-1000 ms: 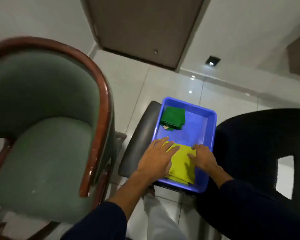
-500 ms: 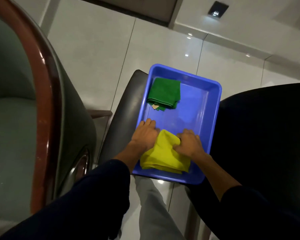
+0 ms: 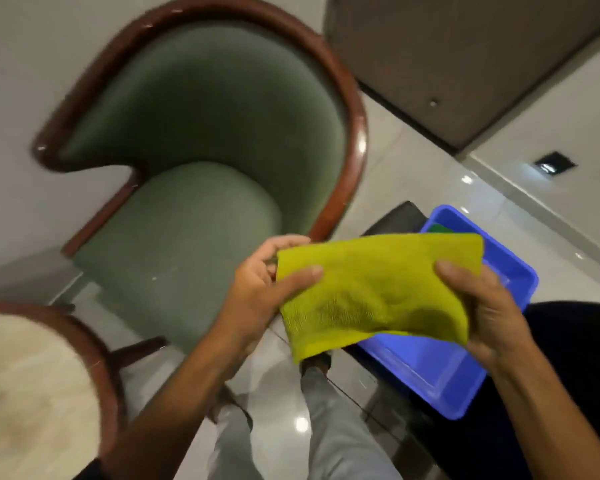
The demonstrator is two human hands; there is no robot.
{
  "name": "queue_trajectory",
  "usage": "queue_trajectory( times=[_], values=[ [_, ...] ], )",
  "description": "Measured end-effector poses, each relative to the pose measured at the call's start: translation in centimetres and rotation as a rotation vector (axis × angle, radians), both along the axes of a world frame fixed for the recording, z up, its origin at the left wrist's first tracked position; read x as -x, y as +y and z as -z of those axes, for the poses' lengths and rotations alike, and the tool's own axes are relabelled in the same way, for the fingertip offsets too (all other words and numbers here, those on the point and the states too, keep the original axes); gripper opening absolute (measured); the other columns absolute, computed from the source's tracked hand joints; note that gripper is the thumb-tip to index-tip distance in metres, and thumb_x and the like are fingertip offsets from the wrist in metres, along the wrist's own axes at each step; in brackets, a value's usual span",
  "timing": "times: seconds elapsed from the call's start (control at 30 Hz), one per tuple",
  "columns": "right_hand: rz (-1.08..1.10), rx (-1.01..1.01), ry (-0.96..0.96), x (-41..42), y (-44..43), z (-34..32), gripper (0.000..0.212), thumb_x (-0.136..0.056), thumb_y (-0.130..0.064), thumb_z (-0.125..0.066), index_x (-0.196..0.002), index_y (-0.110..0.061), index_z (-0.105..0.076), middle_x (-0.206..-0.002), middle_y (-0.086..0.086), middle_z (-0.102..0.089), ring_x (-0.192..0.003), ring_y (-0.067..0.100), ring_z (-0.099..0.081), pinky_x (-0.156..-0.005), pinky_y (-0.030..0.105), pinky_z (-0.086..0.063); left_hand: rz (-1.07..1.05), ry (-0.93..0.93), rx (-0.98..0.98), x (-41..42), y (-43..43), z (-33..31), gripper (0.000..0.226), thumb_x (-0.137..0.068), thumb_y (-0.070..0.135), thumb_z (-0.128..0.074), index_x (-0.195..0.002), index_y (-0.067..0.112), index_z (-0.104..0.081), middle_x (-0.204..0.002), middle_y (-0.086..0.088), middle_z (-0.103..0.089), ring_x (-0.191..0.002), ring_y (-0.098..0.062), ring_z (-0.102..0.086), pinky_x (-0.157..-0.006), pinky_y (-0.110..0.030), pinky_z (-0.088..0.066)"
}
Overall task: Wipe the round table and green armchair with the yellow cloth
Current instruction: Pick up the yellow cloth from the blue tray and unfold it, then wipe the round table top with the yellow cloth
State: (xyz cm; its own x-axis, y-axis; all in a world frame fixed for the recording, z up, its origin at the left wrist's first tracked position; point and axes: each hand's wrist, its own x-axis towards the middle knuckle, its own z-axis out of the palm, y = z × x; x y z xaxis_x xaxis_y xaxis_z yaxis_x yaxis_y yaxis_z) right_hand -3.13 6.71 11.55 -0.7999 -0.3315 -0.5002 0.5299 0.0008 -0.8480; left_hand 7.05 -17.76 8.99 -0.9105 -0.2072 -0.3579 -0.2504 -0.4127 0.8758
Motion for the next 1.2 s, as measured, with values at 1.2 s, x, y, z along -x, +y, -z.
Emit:
queue_trajectory(
  times=[1.2],
  values=[
    [-0.99,-0.968,1.188,-37.8,-50.3,34.7,0.071,-0.099,-0.054,-0.027,-0.153,-0.009,-0.019,-0.162,0.016,-0.017,-0.151,0.03,-0.011,-0.12,0.051,-0.017,-0.337,-1.013,1.479,-47.5,-33.7,33.5,0.057,-0.104,0.05,-0.024,-0.154,0.023,-0.028,-0.164,-0.011,-0.021,-0.152,-0.027,-0.019,-0.119,-0.054,-0.014]
  ],
)
